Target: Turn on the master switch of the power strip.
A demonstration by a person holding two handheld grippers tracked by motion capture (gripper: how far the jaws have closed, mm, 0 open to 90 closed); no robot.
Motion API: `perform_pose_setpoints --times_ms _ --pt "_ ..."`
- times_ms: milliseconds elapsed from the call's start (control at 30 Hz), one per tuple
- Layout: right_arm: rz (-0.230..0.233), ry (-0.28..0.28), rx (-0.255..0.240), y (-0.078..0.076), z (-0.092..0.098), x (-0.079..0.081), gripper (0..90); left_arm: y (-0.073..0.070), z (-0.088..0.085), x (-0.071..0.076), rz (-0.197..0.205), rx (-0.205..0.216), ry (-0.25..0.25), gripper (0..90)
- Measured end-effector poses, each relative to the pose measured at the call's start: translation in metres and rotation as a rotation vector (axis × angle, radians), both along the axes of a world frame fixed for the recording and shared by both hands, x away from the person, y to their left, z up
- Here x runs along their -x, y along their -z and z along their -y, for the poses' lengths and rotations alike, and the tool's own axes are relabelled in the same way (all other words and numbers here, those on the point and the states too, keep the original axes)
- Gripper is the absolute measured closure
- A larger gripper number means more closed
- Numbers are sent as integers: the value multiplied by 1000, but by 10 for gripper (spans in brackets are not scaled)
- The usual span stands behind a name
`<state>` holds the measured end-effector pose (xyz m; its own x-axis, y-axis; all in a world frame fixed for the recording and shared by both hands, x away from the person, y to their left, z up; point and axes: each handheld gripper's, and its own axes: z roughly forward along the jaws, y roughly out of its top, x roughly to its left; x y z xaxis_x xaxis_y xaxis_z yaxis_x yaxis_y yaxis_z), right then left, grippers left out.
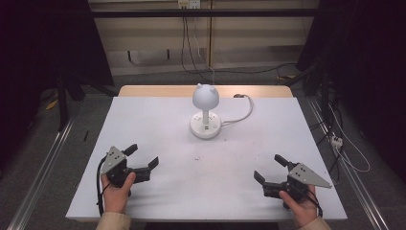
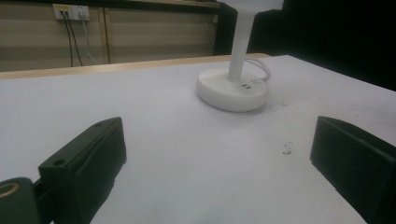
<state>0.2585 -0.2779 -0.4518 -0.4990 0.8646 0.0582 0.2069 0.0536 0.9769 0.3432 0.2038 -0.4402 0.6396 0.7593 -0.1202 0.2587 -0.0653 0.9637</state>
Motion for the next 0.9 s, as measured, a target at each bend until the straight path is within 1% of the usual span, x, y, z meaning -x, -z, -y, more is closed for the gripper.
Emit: perform_pose_setpoints --times_ms 67,200,333,467,500,567,733,900 --pt "2 0 -2 0 0 0 37 -1 5 -2 -1 5 5 33" --pt "3 -5 2 -1 0 1 37 -1 15 -5 -12 1 24 33" --pt "5 -4 2 -1 1 1 37 -1 23 -8 -14 -4 45 33" --pt "5 -4 4 -1 0 1 37 -1 30 -10 -20 9 51 33" --pt "5 -3 2 -1 0 1 38 -2 31 -10 -15 5 56 33" --pt "6 -4 2 -2 0 1 37 -3 34 -10 -13 12 59 33" --pt "3 -7 1 -3 -1 -1 38 -5 32 -10 2 12 54 34" --pt "1 -12 10 -6 -4 -8 38 -6 26 -8 11 -3 49 34"
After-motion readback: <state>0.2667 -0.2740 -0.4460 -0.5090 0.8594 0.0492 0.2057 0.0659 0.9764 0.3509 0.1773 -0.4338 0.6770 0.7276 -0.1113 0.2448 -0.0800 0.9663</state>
